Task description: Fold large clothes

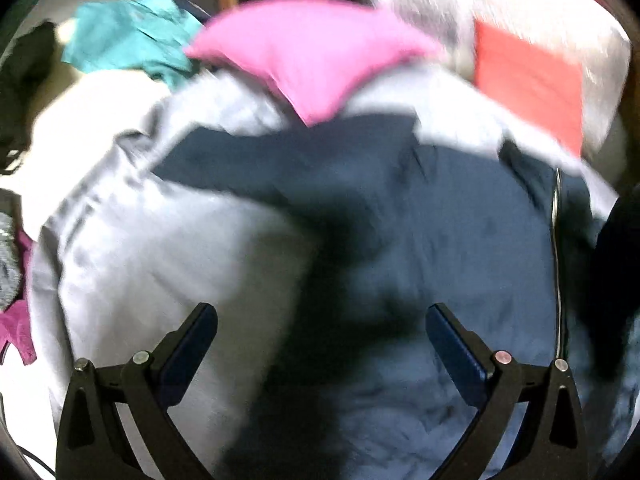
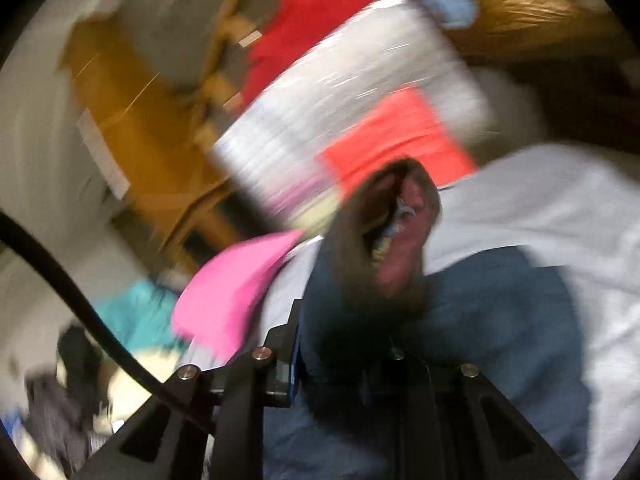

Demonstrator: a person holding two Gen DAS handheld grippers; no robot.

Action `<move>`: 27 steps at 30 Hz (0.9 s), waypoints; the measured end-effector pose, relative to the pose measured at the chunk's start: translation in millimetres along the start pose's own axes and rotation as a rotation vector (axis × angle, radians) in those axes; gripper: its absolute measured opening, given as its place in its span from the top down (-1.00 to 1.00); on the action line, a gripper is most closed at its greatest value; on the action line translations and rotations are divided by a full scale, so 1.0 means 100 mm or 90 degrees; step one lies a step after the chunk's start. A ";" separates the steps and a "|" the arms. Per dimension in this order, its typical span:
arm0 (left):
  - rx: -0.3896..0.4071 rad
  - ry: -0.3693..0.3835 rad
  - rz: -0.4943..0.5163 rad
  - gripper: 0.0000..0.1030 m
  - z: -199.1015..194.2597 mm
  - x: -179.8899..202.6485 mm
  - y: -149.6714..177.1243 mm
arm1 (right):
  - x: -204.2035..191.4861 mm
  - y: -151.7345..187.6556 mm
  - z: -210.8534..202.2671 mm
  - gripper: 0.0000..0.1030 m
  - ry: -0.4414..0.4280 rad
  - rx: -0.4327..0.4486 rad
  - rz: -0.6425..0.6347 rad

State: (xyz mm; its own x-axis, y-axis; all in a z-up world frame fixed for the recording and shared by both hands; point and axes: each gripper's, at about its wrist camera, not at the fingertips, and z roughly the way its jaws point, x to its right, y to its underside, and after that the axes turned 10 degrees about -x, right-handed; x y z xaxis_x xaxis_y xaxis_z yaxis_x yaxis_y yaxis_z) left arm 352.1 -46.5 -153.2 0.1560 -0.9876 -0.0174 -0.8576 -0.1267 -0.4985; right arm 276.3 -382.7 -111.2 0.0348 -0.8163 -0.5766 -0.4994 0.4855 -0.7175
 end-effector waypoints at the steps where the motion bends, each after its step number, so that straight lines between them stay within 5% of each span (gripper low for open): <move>1: 0.021 -0.005 -0.013 -1.00 -0.05 -0.07 -0.02 | -0.12 0.04 0.11 0.50 -0.014 -0.017 -0.022; 2: 0.033 -0.006 -0.020 -1.00 -0.08 -0.12 -0.05 | -0.24 0.11 0.22 0.48 -0.030 -0.040 -0.044; 5: 0.046 -0.001 -0.030 -1.00 -0.15 -0.22 -0.07 | -0.51 0.34 0.53 -0.39 -0.057 -0.135 -0.085; 6: 0.046 0.004 -0.030 -1.00 -0.15 -0.24 -0.09 | -0.50 0.37 0.56 -0.42 -0.060 -0.142 -0.086; 9: 0.042 0.033 -0.025 -1.00 -0.15 -0.21 -0.08 | -0.39 0.39 0.45 -0.42 -0.048 -0.148 -0.076; 12: 0.043 0.060 0.003 -1.00 -0.12 -0.15 -0.11 | -0.17 0.32 0.04 -0.42 0.002 -0.097 -0.027; 17: 0.011 0.064 0.028 -1.00 0.02 -0.01 -0.15 | 0.49 0.10 -0.41 -0.42 0.224 -0.059 0.067; 19: -0.003 0.059 0.046 -1.00 0.12 0.09 -0.17 | 0.88 0.09 -0.48 -0.39 0.264 -0.070 0.120; 22: -0.022 0.054 0.051 -0.98 0.24 0.23 -0.15 | 1.45 0.11 -0.46 -0.26 0.264 -0.110 0.205; 27: -0.060 0.006 0.079 -0.96 0.49 0.52 -0.10 | 1.77 0.15 -0.17 -0.19 0.239 -0.162 0.248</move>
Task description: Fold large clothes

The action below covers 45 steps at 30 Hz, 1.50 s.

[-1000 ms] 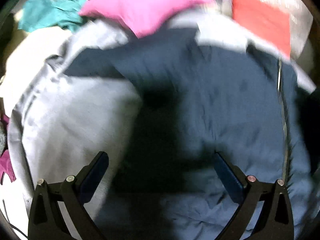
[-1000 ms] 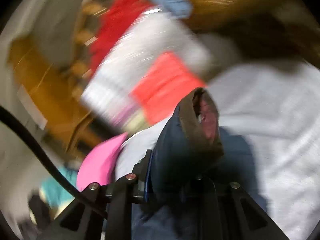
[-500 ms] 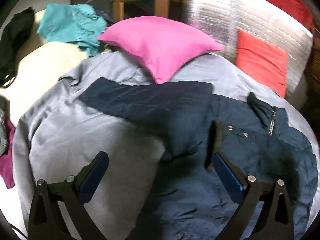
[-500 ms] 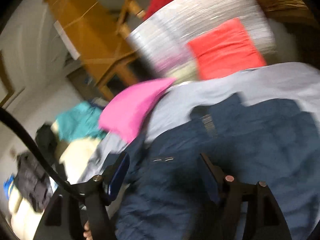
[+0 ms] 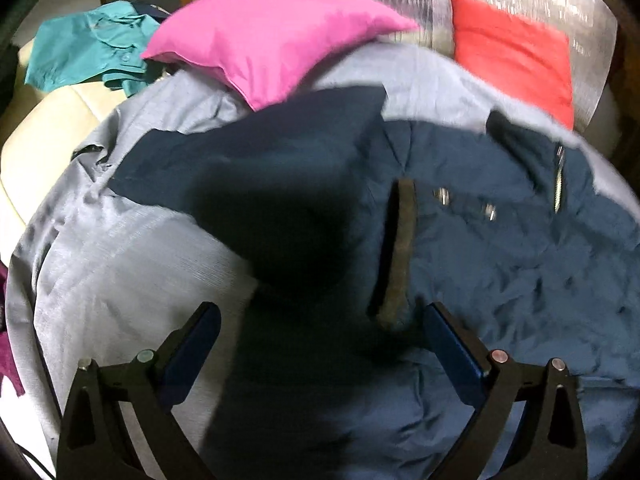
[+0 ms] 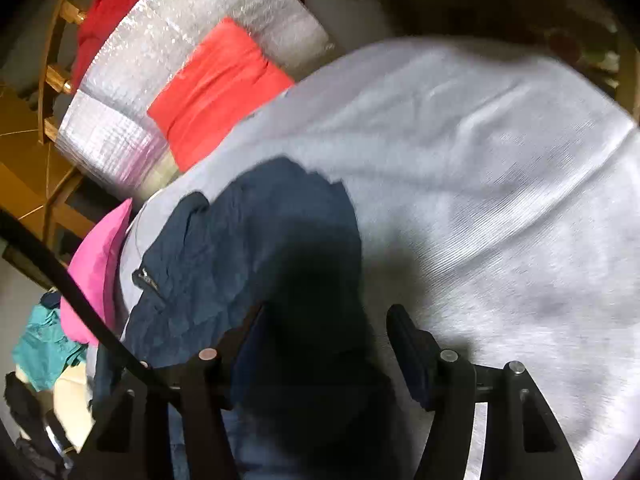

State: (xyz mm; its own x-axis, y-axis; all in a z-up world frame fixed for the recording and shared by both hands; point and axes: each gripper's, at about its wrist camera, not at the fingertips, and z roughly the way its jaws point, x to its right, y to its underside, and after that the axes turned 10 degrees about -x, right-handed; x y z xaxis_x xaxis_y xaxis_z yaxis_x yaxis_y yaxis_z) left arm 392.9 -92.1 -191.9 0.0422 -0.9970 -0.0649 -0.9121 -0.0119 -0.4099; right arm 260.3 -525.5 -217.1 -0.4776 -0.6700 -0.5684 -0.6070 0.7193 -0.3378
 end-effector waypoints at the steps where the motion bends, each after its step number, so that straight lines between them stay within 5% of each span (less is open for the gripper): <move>1: -0.009 -0.012 0.008 -0.95 0.05 0.06 0.01 | -0.01 0.02 0.06 -0.11 -0.009 -0.012 -0.006; 2: -0.015 -0.023 0.015 -0.94 0.10 0.10 0.01 | -0.02 0.00 0.12 0.18 -0.005 -0.020 -0.015; 4: -0.019 -0.031 0.019 -0.93 0.15 0.16 0.01 | -0.13 0.03 0.12 0.40 0.022 -0.010 -0.042; 9: -0.031 -0.033 0.019 -0.92 0.10 0.15 0.01 | -0.53 0.11 -0.17 0.46 0.065 0.077 -0.146; 12: -0.030 0.000 0.015 -0.92 -0.04 0.06 0.01 | -0.45 0.18 0.03 0.24 0.116 0.018 -0.127; 15: 0.006 0.049 0.007 -0.92 -0.29 -0.13 0.01 | -0.36 0.13 0.00 -0.07 0.091 -0.009 -0.060; 18: 0.064 0.080 -0.024 -0.92 -0.55 -0.49 -0.01 | -0.53 0.17 -0.34 -0.36 0.095 0.081 -0.064; 20: 0.082 0.087 -0.063 -0.92 -0.58 -0.76 -0.05 | -0.72 0.28 -0.56 -0.38 0.081 0.149 -0.100; 22: 0.066 0.110 -0.111 -0.92 -0.48 -1.04 -0.13 | -0.86 0.40 -0.63 -0.36 0.046 0.161 -0.143; 25: 0.013 0.188 -0.195 -0.92 -0.20 -1.43 -0.24 | -1.17 0.58 -0.41 0.39 0.010 0.113 -0.208; 31: -0.009 0.318 -0.308 -0.92 0.21 -1.82 -0.38 | -1.33 0.78 0.00 0.43 -0.020 0.004 -0.216; 37: -0.030 0.391 -0.350 -0.92 0.49 -1.85 -0.58 | -1.31 0.75 0.05 0.43 -0.032 -0.008 -0.212; 41: -0.043 0.414 -0.376 -0.55 0.70 -1.87 -0.69 | -1.30 0.73 0.01 0.43 -0.030 -0.011 -0.209; 43: -0.032 0.445 -0.395 -0.09 0.75 -1.89 -0.72 | -1.28 0.71 -0.02 0.43 -0.030 -0.007 -0.207; 45: -0.030 0.459 -0.397 0.11 0.75 -1.86 -0.74 | -1.27 0.70 -0.07 0.43 -0.031 -0.001 -0.203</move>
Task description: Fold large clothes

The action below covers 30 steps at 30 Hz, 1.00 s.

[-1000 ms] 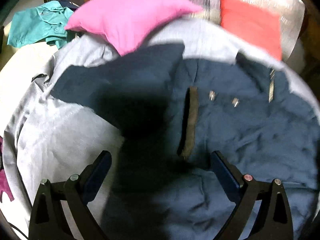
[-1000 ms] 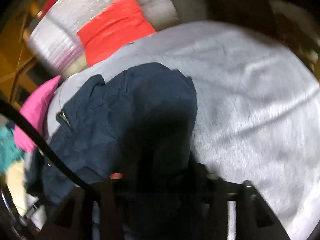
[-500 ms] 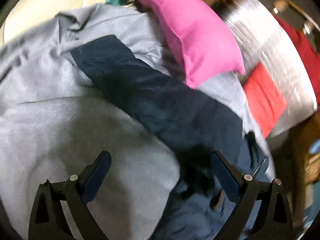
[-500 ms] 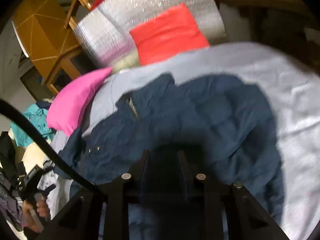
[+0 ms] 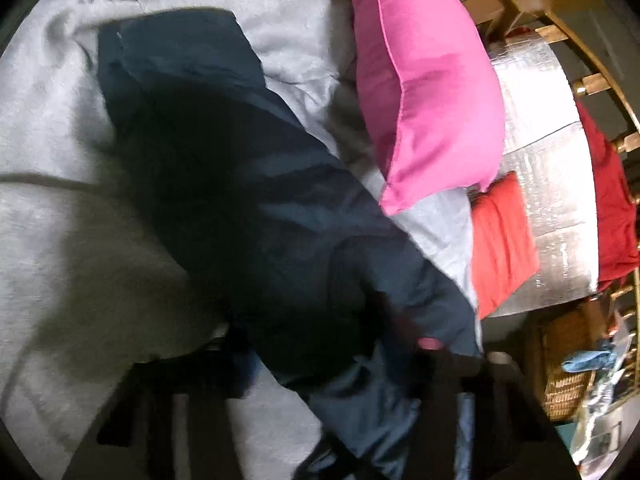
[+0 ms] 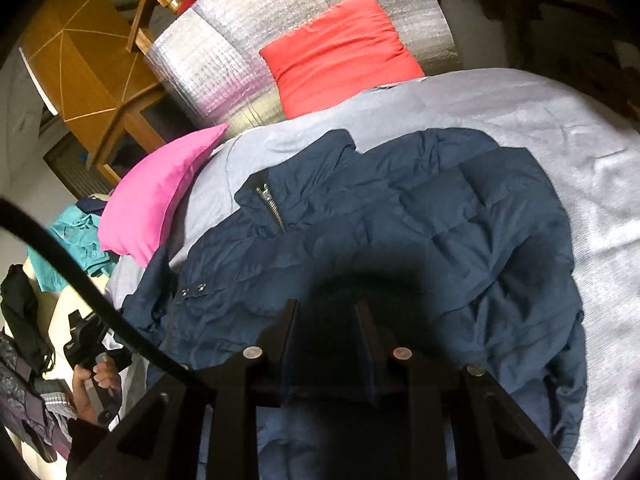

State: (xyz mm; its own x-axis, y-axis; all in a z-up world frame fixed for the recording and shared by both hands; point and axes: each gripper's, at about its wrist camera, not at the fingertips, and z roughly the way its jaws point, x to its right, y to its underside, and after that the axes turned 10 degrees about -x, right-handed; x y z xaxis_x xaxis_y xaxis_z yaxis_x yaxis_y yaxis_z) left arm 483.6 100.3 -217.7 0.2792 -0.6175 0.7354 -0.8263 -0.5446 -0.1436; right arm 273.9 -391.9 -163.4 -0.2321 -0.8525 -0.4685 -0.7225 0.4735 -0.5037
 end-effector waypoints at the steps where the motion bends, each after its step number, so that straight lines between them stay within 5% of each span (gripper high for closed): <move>1: 0.009 -0.009 0.009 0.26 -0.02 0.04 0.01 | 0.02 -0.01 -0.02 0.43 0.002 0.004 0.002; 8: 0.057 -0.078 0.195 0.59 -0.26 0.91 0.37 | 0.24 -0.06 -0.24 0.43 0.005 0.040 0.046; 13: 0.054 -0.079 0.399 0.63 -0.28 1.76 1.15 | 0.44 -0.08 -0.42 0.43 0.002 0.069 0.090; 16: 0.010 -0.095 0.491 0.64 -0.05 2.03 1.76 | 0.57 -0.09 -0.52 0.43 0.005 0.082 0.110; 22: -0.127 -0.181 0.460 0.34 0.59 1.79 2.16 | 0.73 -0.12 -0.64 0.42 0.012 0.096 0.147; 23: -0.127 -0.176 0.460 0.28 0.51 1.78 2.15 | 0.75 -0.12 -0.66 0.42 0.012 0.098 0.152; 25: -0.140 -0.140 0.437 -0.18 0.30 1.74 2.09 | 0.78 -0.15 -0.68 0.42 0.011 0.096 0.156; 30: -0.124 -0.045 0.314 -0.53 -0.26 1.45 1.84 | 0.76 -0.14 -0.68 0.42 -0.003 0.090 0.160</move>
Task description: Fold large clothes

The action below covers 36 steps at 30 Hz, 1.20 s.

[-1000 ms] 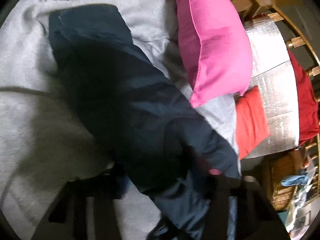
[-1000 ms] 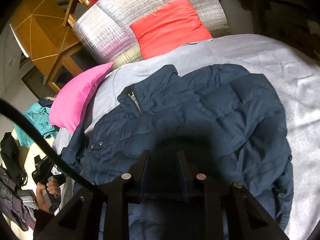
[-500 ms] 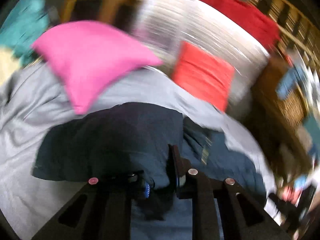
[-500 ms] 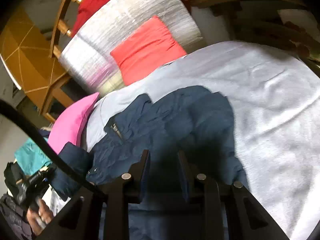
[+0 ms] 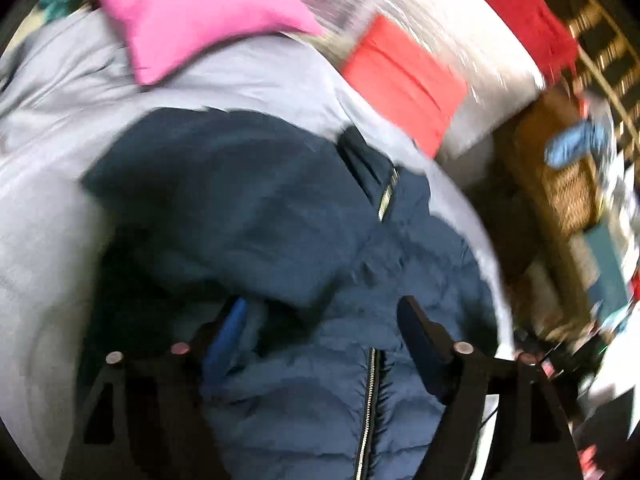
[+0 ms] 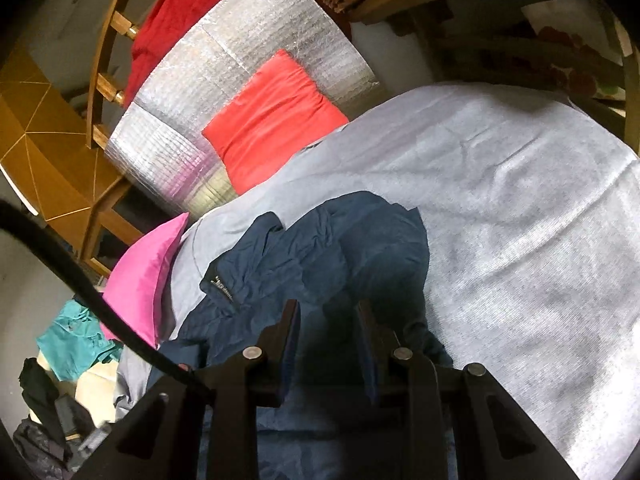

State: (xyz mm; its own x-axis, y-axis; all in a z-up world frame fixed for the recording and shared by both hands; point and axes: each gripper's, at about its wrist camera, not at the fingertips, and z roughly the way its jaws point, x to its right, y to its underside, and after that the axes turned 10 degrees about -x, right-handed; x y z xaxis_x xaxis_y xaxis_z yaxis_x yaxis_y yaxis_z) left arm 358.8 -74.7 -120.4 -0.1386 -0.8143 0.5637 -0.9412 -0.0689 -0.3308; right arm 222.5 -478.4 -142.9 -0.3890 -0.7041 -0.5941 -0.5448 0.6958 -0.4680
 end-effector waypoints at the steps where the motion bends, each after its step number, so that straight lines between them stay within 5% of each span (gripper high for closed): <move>1: 0.014 0.002 -0.023 -0.53 -0.06 -0.11 -0.04 | -0.01 0.01 0.00 0.42 -0.001 -0.001 -0.002; 7: 0.055 0.036 -0.203 -0.53 -0.13 -0.92 -0.31 | -0.13 0.08 0.08 0.42 -0.002 -0.011 -0.025; 14: 0.054 0.128 -0.291 -0.50 0.09 -1.33 -0.51 | -0.20 0.10 0.23 0.42 0.004 -0.027 -0.032; 19: 0.080 0.139 -0.307 0.36 0.14 -1.42 -0.61 | -0.24 0.10 0.28 0.42 0.009 -0.031 -0.043; 23: 0.128 0.089 -0.224 0.64 -0.07 -1.11 -0.64 | -0.23 0.10 0.28 0.42 0.014 -0.029 -0.047; 30: 0.222 -0.009 0.080 0.68 -0.51 0.22 -0.45 | -0.14 0.09 0.20 0.42 0.020 -0.020 -0.034; 36: 0.153 0.005 0.290 0.66 -0.08 1.29 0.00 | 0.03 0.03 0.07 0.42 0.020 -0.005 -0.008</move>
State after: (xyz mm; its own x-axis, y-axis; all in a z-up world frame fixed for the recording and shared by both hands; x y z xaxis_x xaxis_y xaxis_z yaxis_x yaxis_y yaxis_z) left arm 338.0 -174.9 -41.4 -0.5218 -0.7879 0.3270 -0.6868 0.1606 -0.7089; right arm 225.3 -477.5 -150.4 -0.4051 -0.7171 -0.5671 -0.5553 0.6858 -0.4705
